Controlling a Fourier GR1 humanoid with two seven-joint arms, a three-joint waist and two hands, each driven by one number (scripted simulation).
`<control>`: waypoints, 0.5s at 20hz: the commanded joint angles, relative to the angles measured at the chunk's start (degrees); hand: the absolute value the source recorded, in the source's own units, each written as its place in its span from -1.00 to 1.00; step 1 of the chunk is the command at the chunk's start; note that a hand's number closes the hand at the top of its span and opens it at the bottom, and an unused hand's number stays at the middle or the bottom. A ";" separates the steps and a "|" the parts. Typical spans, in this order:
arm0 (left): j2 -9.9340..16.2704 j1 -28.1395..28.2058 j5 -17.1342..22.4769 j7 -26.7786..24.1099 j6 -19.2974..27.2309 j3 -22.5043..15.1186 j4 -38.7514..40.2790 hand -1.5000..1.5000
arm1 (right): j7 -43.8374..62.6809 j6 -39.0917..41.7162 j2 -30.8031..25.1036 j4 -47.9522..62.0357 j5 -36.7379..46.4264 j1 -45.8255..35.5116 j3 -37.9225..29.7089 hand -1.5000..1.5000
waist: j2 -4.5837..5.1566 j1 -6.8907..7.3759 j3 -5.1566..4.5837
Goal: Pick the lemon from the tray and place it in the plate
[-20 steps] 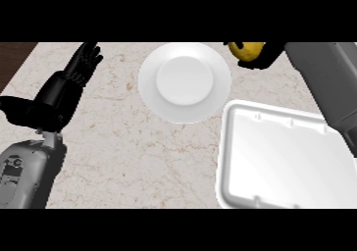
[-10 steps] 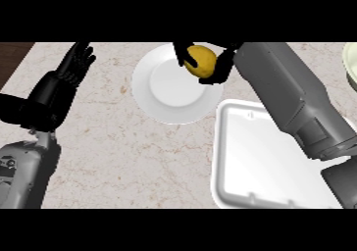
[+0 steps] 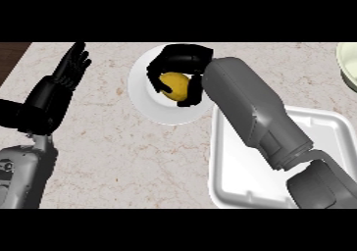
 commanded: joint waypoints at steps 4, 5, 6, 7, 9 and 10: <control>0.97 -0.10 0.78 -0.94 -1.72 0.84 0.40 0.00 | 0.84 4.62 2.13 3.97 -2.36 0.76 1.55 -1.00 | -0.19 1.38 -0.04; 0.50 0.20 -0.09 -1.50 -1.36 0.09 0.61 0.00 | -0.36 4.95 2.15 3.67 -1.93 3.14 3.33 -1.00 | -0.03 2.00 -0.04; -1.09 -1.61 -0.86 0.74 0.18 -1.19 0.18 0.00 | 0.51 8.23 2.16 2.89 -3.83 1.46 2.55 -1.00 | -0.25 1.72 0.00; -1.25 0.37 -0.50 -0.35 -0.77 -1.73 -0.38 0.00 | -0.44 7.60 2.17 2.89 -3.73 3.12 3.46 -1.00 | -0.07 2.57 -0.02; -2.33 -1.80 -0.91 0.20 0.21 -2.01 1.07 0.00 | -1.43 9.62 2.18 1.96 -6.27 4.02 2.73 -1.00 | 0.03 2.24 0.01; -0.09 -1.83 0.02 0.50 -1.05 -0.26 0.37 0.00 | -2.99 10.71 2.18 2.15 -7.23 5.28 2.32 -1.00 | -0.19 1.78 0.03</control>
